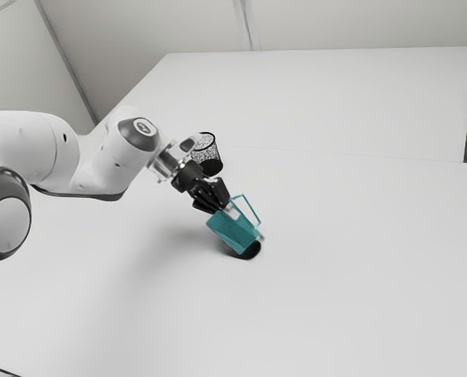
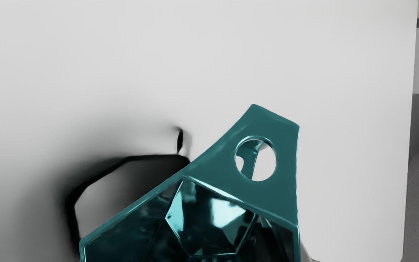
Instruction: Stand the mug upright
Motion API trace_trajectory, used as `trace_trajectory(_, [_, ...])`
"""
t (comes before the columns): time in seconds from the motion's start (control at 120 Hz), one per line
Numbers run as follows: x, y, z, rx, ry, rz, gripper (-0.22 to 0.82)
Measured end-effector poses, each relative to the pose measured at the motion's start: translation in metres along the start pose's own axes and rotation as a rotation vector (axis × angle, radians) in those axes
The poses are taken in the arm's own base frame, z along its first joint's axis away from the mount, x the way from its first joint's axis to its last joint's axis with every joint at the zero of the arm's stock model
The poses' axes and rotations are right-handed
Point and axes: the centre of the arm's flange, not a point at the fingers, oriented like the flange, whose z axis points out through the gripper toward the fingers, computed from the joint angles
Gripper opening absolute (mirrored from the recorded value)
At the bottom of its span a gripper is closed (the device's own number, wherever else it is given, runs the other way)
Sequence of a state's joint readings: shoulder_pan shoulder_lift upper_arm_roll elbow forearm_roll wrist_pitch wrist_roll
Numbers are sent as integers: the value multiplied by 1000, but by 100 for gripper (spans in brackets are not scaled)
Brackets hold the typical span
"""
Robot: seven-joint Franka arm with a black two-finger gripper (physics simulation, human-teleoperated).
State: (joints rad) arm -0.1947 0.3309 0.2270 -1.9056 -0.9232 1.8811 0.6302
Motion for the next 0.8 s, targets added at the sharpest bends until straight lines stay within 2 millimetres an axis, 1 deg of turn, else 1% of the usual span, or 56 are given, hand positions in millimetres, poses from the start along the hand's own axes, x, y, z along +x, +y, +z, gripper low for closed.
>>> trace_trajectory(0.1, [1, 10, -3, 13, 4, 18, -17])
trace_trajectory(0.183, [0, 19, -12, 40, 6, 40, -17])
trace_trajectory(0.267, [0, 24, -18, 78, -2, 58, -18])
trace_trajectory(0.392, [-1, 22, -27, 149, -24, 79, -18])
trace_trajectory(0.533, [-4, 31, -47, 284, -53, 137, -18])
trace_trajectory(0.633, [-7, 29, -59, 382, -79, 165, -18])
trace_trajectory(0.7, [-8, 25, -64, 441, -101, 177, -18])
trace_trajectory(0.8, [-8, 21, -65, 521, -136, 201, -18])
